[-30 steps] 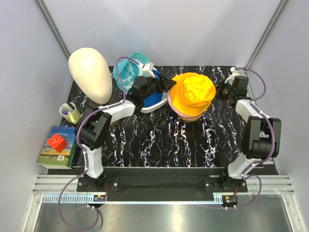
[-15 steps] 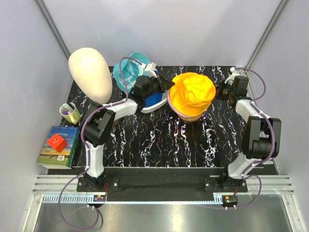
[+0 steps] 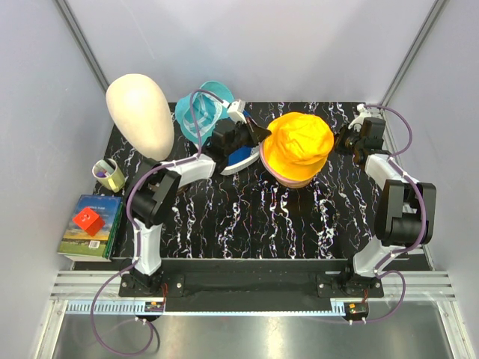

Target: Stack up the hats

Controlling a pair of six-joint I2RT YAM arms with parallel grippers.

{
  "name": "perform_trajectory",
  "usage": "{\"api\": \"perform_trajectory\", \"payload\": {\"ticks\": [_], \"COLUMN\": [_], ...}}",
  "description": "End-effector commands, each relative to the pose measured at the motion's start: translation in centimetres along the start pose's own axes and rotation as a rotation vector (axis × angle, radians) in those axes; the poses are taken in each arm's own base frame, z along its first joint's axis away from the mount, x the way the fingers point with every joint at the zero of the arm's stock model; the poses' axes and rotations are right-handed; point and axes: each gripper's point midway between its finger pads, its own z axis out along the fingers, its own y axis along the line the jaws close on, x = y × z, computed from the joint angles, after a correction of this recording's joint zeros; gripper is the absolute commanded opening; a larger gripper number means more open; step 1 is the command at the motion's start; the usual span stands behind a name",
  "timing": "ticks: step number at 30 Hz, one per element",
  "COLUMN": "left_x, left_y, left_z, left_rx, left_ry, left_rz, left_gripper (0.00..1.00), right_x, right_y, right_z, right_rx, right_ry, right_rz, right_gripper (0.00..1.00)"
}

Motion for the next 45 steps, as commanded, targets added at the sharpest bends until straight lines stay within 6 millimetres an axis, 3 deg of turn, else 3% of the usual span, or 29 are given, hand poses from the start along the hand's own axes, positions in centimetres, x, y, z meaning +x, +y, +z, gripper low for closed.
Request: {"api": "perform_trajectory", "payload": {"ticks": [1, 17, 21, 23, 24, 26, 27, 28, 29, 31, 34, 39, 41, 42, 43, 44, 45], "left_x": [0.9, 4.5, 5.3, 4.7, 3.7, 2.4, 0.5, -0.3, -1.2, -3.7, -6.7, -11.1, -11.5, -13.2, -13.1, -14.4, -13.9], "left_y": [3.9, 9.4, 9.1, 8.2, 7.1, 6.1, 4.9, 4.6, 4.1, 2.9, 1.8, 2.7, 4.2, 4.8, 6.1, 6.7, 8.3], "left_z": [-0.2, -3.2, -3.3, -3.3, -3.4, -3.9, -4.4, -5.0, -5.4, -6.9, -9.2, -12.4, -12.6, -11.8, -12.1, -12.3, -11.6], "left_rx": [-0.162, -0.493, -0.502, -0.482, -0.467, -0.46, -0.456, -0.468, -0.476, -0.499, -0.549, -0.737, -0.823, -0.884, -0.941, -1.006, -1.049], "left_ry": [0.02, 0.138, 0.156, 0.147, 0.123, 0.097, 0.056, 0.046, 0.029, -0.019, -0.078, -0.163, -0.08, -0.083, -0.013, -0.019, 0.019], "left_rz": [0.075, 0.295, 0.327, 0.326, 0.325, 0.331, 0.337, 0.351, 0.36, 0.396, 0.446, 0.572, 0.68, 0.704, 0.769, 0.793, 0.824], "left_gripper": [0.0, 0.0, 0.0, 0.02, 0.18, 0.32, 0.4, 0.6, 0.66, 0.78, 0.84, 0.99, 0.99, 0.99, 0.99, 0.99, 0.99], "right_x": [-0.8, 0.5, 1.0, 0.7, 0.9, 0.6, 0.2, -0.1, -0.3, -0.9, -1.6, -2.3, -2.5, -2.5, -2.4, -2.4, -2.2], "right_y": [-1.0, -2.1, -2.3, -1.8, -1.5, -1.0, -0.5, -0.3, -0.1, 0.0, -0.4, -0.8, -0.5, -0.2, -0.1, 0.0, 0.1], "right_z": [-1.0, -3.2, -3.5, -3.9, -4.5, -5.1, -5.9, -6.3, -6.7, -8.0, -9.9, -12.6, -12.8, -12.8, -12.7, -12.6, -12.4], "right_rx": [0.065, 0.175, 0.185, 0.175, 0.171, 0.164, 0.164, 0.167, 0.17, 0.2, 0.278, 0.354, 0.342, 0.329, 0.321, 0.317, 0.307], "right_ry": [-0.029, -0.039, -0.035, -0.047, -0.035, -0.042, -0.058, -0.069, -0.08, -0.108, -0.149, -0.224, -0.235, -0.234, -0.232, -0.231, -0.226], "right_rz": [-0.022, 0.008, 0.02, 0.017, 0.023, 0.023, 0.018, 0.021, 0.022, 0.028, 0.045, 0.039, 0.044, 0.047, 0.051, 0.054, 0.053], "right_gripper": [0.0, 0.0, 0.0, 0.02, 0.06, 0.29, 0.39, 0.46, 0.6, 0.69, 0.76, 0.8, 0.81, 0.81, 0.81, 0.81, 0.81]}}
